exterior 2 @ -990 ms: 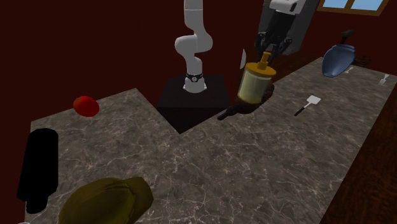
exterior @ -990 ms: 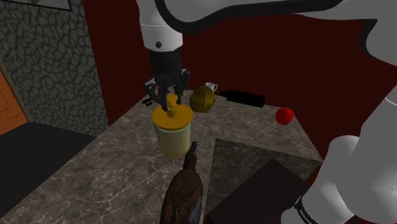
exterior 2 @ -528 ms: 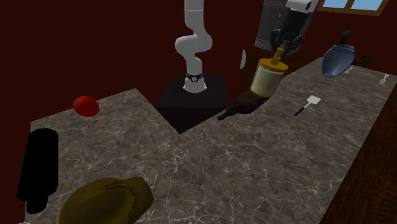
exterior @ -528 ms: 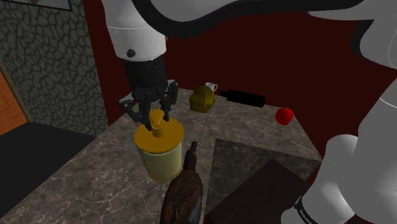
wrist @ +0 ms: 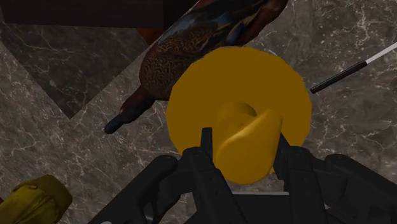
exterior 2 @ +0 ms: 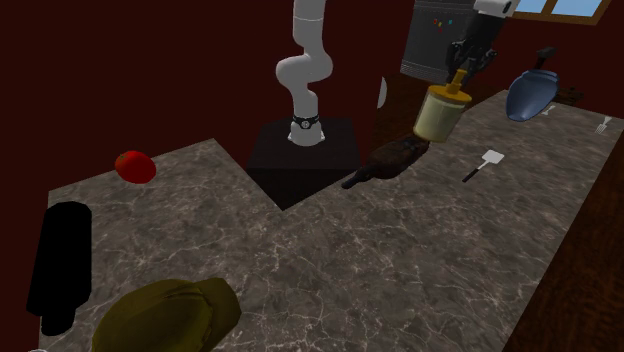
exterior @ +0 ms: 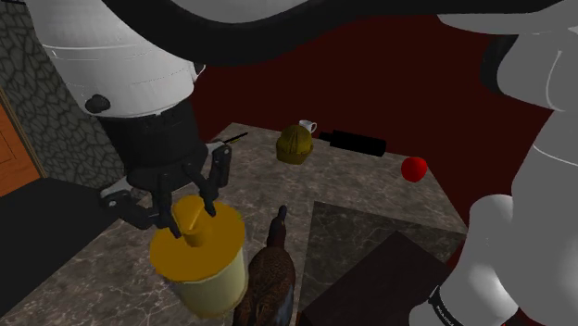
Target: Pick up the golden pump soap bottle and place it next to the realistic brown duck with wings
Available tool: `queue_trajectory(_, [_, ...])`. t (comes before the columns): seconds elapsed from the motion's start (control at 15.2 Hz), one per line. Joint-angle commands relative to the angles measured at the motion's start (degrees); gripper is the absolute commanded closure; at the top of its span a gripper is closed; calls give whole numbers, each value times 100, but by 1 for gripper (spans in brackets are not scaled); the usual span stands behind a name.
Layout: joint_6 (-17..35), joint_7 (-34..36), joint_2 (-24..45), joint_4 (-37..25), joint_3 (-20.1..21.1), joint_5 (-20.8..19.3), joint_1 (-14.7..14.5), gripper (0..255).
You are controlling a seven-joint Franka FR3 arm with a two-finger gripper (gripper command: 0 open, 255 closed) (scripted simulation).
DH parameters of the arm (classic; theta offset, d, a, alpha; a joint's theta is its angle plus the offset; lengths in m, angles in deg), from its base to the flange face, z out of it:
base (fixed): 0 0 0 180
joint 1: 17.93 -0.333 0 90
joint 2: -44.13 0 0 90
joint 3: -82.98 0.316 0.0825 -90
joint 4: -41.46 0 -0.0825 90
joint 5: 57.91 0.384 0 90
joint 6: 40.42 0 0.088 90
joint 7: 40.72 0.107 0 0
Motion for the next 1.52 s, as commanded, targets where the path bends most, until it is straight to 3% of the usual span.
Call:
queue_trajectory(0.0, [-144,316,267,-346,119,-97,-215,255])
queue_trajectory(0.33, [-508,1023,1000,-1268,330,-390,-834,255])
queue_trajectory(0.66, [-1031,1612,1923,-2570,406,-772,-1644,255])
queue_trajectory(1.45, [18,1704,1712,-1299,404,-672,-1380,255])
